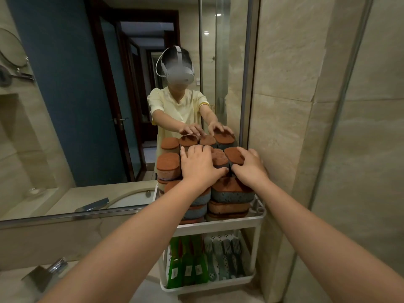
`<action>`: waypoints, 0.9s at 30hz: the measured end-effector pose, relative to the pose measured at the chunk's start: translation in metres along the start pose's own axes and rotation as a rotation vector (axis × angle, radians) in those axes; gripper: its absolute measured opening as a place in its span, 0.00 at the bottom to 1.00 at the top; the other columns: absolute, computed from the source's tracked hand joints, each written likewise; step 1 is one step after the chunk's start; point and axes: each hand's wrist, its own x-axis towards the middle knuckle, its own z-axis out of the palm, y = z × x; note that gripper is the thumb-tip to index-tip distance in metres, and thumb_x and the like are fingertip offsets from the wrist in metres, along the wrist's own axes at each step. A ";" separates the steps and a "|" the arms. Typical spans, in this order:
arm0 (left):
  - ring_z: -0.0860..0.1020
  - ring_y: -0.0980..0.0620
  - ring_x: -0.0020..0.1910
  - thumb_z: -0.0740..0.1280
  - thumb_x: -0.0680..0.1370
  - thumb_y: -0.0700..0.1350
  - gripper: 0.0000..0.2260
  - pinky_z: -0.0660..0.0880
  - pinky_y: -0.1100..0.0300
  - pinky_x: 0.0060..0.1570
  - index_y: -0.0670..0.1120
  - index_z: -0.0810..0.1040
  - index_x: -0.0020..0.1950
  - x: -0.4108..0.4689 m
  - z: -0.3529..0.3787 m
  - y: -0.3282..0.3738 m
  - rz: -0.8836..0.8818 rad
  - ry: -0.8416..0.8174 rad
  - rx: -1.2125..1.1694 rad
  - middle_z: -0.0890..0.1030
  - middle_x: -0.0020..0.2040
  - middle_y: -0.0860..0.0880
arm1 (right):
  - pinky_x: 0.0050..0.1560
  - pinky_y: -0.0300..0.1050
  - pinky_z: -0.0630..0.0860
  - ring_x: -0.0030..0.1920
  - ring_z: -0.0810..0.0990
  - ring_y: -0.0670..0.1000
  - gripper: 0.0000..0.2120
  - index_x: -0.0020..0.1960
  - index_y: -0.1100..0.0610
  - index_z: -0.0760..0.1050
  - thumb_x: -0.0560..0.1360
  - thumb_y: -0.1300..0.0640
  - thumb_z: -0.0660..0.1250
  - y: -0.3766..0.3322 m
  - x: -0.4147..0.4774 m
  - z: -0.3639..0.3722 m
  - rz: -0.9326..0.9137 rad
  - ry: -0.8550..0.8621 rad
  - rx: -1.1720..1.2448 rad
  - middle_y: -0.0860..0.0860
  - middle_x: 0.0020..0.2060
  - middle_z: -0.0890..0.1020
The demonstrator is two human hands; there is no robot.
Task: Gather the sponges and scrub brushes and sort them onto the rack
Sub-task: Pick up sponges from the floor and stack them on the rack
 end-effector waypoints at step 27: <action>0.74 0.62 0.56 0.69 0.72 0.52 0.18 0.71 0.61 0.51 0.58 0.72 0.61 -0.383 -0.177 -0.257 -0.710 0.539 -0.173 0.77 0.55 0.61 | 0.61 0.43 0.73 0.58 0.74 0.44 0.21 0.64 0.50 0.73 0.72 0.64 0.62 -0.242 -0.325 0.215 -0.621 -0.625 0.660 0.47 0.60 0.76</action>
